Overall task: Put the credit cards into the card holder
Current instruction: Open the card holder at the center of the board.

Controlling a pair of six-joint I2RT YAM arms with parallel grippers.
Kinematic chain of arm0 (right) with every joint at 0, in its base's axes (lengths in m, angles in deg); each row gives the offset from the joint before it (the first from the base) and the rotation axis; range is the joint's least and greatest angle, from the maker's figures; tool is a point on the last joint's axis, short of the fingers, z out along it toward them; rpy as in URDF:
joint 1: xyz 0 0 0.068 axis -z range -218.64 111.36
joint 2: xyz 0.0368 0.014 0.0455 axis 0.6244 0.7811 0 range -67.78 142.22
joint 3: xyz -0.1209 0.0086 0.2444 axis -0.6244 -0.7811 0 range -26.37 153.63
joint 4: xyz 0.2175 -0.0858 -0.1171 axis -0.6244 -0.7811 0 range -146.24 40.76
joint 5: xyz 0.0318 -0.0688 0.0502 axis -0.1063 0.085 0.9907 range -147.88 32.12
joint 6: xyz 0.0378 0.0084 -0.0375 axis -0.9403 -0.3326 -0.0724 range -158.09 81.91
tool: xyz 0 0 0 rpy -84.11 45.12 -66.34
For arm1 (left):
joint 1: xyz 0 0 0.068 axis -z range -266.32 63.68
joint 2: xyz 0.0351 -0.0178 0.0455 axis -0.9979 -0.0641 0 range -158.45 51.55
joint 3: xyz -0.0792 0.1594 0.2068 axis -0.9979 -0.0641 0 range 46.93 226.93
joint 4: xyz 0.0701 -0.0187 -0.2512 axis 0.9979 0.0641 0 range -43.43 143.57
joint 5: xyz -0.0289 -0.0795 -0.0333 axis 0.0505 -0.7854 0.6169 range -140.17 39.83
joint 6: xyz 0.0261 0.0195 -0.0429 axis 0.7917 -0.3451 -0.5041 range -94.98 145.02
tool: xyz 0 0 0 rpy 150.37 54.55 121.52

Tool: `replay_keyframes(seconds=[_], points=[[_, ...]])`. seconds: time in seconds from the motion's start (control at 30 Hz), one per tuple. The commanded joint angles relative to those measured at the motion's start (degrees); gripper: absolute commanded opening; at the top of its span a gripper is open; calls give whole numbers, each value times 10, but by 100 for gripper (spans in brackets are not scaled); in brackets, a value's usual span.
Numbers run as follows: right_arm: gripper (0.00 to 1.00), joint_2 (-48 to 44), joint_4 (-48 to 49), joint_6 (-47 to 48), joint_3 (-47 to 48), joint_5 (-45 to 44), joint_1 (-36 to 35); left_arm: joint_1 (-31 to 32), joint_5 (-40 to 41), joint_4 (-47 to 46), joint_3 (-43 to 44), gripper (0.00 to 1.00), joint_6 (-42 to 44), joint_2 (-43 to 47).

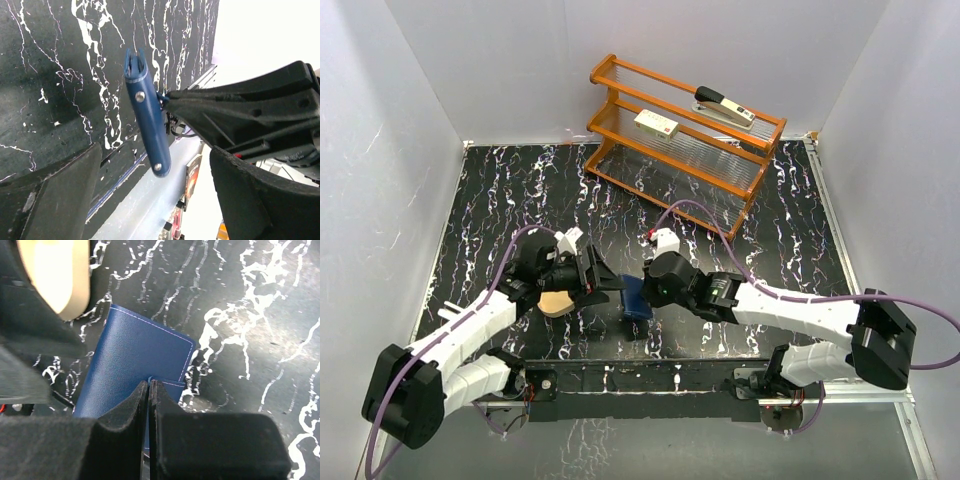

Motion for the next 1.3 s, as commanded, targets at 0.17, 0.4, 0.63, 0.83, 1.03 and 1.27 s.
replay_keyframes(seconds=[0.17, 0.4, 0.63, 0.83, 1.03, 1.27], points=[[0, 20, 74, -20, 56, 8, -41, 11, 15, -14, -8, 69, -19, -6], [0, 15, 63, -30, 52, -10, -48, 12, 21, -28, -15, 21, -35, 13], [0, -1, 19, -47, 34, -56, -48, 12, 20, 3, -15, 0, -13, 33], [0, -33, -12, -62, 0, -89, -47, 11, 29, 25, -18, 0, 2, 53], [0, -66, -11, -85, -39, -93, -47, 12, 23, 10, -30, 0, -4, 51], [0, -130, 29, -81, -80, -77, -47, 12, 66, 18, -28, 45, -12, -3]])
